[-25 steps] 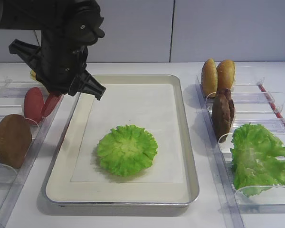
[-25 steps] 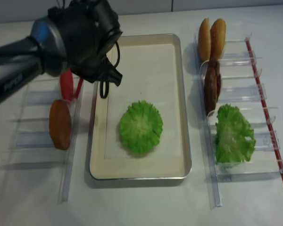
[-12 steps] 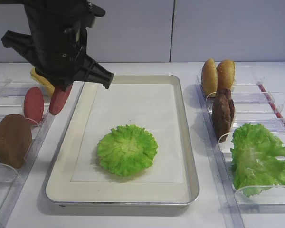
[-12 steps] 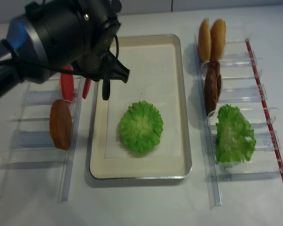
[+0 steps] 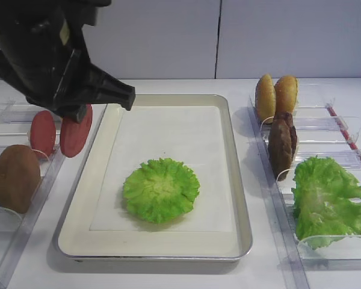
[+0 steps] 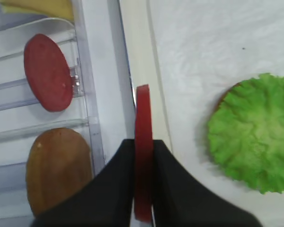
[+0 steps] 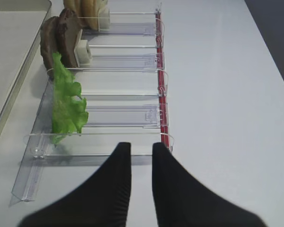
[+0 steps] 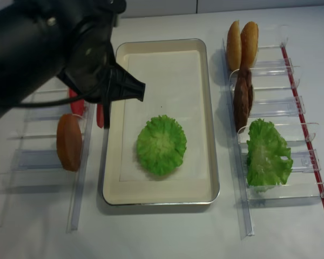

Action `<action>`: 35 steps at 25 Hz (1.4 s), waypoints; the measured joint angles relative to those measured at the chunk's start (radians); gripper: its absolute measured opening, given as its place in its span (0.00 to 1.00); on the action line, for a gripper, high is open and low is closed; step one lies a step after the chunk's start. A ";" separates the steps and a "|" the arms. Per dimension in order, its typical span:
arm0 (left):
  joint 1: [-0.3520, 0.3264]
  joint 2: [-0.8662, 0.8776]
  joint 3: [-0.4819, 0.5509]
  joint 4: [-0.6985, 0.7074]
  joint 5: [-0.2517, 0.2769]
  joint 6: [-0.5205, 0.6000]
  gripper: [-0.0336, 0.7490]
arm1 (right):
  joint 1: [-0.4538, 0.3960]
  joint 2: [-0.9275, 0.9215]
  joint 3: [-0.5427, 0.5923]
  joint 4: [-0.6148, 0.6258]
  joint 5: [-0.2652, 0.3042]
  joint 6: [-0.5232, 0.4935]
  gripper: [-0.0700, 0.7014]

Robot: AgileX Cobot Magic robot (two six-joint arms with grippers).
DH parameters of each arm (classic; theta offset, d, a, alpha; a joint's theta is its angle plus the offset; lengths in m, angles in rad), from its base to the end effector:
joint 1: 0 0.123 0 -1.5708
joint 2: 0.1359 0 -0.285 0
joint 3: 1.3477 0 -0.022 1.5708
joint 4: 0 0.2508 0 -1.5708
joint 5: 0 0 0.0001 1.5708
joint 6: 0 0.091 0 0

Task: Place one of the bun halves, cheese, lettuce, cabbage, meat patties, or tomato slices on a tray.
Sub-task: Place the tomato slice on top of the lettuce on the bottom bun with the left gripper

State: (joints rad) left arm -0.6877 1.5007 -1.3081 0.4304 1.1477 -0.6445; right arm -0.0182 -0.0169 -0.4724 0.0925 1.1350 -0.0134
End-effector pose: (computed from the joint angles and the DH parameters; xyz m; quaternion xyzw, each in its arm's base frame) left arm 0.2535 -0.1634 0.3239 0.0766 0.9632 0.0666 0.2489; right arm -0.0076 0.0078 0.2640 -0.0012 0.8737 0.0385 0.4850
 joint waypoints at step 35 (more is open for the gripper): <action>0.166 -0.269 0.501 -1.039 -0.645 0.797 0.16 | 0.000 0.000 0.000 0.000 0.000 0.000 0.09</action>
State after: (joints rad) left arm -0.5216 1.2318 -0.8072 -0.6091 0.5024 0.1524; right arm -0.0182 -0.0169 -0.4724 0.0925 1.1350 -0.0134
